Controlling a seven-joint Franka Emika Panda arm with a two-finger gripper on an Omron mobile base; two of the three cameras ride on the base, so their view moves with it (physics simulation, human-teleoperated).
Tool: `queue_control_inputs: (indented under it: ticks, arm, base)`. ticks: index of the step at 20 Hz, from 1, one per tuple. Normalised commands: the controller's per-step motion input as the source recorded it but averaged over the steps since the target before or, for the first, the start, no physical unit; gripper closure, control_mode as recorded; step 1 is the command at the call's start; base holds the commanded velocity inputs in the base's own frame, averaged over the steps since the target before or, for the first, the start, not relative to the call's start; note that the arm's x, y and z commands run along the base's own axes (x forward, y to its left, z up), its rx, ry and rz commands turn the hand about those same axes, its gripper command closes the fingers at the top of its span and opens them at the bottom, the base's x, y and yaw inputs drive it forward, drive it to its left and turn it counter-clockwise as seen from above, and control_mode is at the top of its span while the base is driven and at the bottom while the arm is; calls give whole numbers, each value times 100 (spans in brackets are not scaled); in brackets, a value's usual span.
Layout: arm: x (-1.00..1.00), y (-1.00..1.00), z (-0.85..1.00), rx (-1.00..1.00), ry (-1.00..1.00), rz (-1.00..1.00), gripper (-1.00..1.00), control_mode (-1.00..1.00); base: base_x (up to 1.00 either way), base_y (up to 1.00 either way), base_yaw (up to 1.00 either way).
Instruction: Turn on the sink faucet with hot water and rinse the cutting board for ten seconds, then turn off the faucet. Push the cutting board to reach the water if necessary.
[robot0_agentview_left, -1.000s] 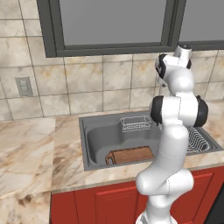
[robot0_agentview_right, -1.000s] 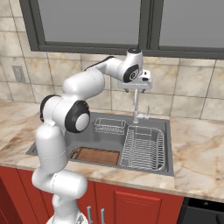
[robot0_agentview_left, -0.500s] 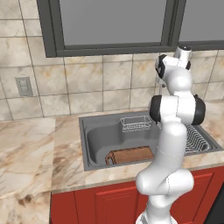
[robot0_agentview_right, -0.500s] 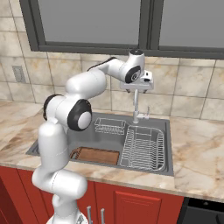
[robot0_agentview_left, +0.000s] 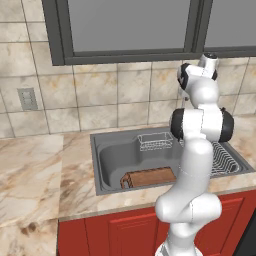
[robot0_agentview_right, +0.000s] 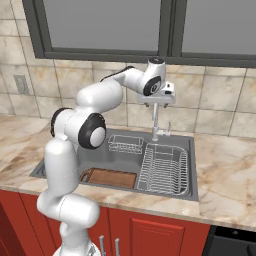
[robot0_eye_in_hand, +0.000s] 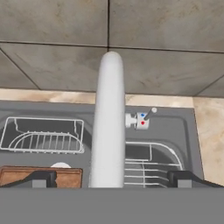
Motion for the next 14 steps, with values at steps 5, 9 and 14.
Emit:
queue_control_inputs:
  ticks: [5,9,14]
  arm:
    - [0,15,-5,0,0,0,-100,-100]
    - [0,19,-4,0,0,0,-100,-100]
    - [0,20,-5,0,0,0,-100,-100]
  base:
    - [0,0,0]
    - [0,0,0]
    - [0,0,0]
